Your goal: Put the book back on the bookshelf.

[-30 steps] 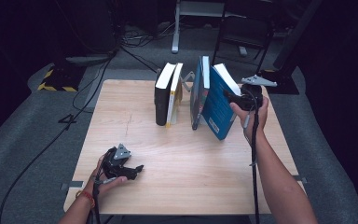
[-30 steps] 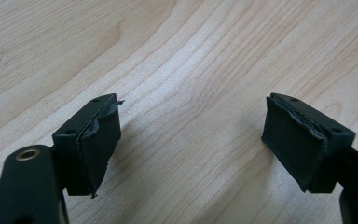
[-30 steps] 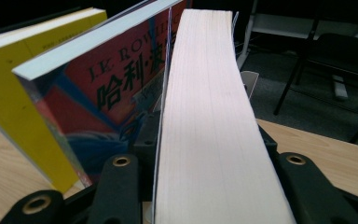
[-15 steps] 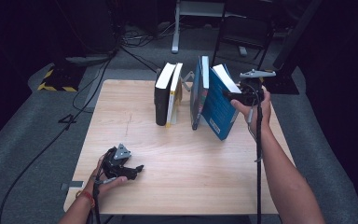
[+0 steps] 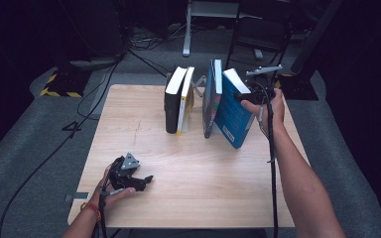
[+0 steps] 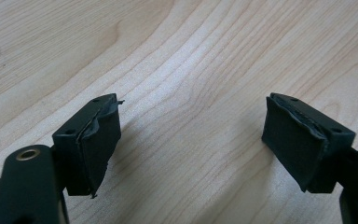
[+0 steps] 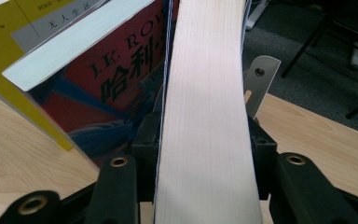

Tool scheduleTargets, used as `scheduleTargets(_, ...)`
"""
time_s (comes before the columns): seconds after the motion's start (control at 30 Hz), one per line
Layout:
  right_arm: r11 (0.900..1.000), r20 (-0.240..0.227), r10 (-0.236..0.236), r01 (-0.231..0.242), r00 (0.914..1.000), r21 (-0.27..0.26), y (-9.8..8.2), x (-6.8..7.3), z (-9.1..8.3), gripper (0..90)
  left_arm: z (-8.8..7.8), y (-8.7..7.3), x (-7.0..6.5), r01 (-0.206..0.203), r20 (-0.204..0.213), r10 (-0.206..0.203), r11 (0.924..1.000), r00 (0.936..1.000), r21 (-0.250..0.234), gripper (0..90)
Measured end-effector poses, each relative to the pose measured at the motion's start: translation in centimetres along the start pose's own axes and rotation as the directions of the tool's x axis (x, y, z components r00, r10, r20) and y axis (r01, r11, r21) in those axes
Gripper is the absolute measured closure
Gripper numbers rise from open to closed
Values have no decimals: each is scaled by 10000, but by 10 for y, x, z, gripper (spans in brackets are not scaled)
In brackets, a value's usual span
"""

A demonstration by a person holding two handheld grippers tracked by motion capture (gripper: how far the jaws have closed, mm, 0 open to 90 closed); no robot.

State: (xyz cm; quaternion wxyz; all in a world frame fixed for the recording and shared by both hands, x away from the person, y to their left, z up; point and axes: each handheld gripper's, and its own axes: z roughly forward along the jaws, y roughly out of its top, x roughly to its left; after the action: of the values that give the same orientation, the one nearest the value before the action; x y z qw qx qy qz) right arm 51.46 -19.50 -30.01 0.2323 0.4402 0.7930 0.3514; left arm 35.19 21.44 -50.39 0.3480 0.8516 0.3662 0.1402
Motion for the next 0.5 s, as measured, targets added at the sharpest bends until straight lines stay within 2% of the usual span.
scheduleTargets(0.13,9999,298,84,-82,9995,-70,2,3,1,598,0,0,0,-10,8,10,10000,10000,5,193)
scheduleTargets(0.27,9989,570,403,-389,9976,-257,7,2,2,602,0,0,-1,9,21,-9,10000,10000,-1,193)
scheduleTargets(0.33,9990,739,374,-356,9966,-264,11,3,4,603,0,0,-1,27,19,-27,10000,10000,1,193)
scheduleTargets(0.5,9983,1015,517,-487,9935,-319,20,4,8,603,0,0,0,-184,61,184,9998,9998,8,193)
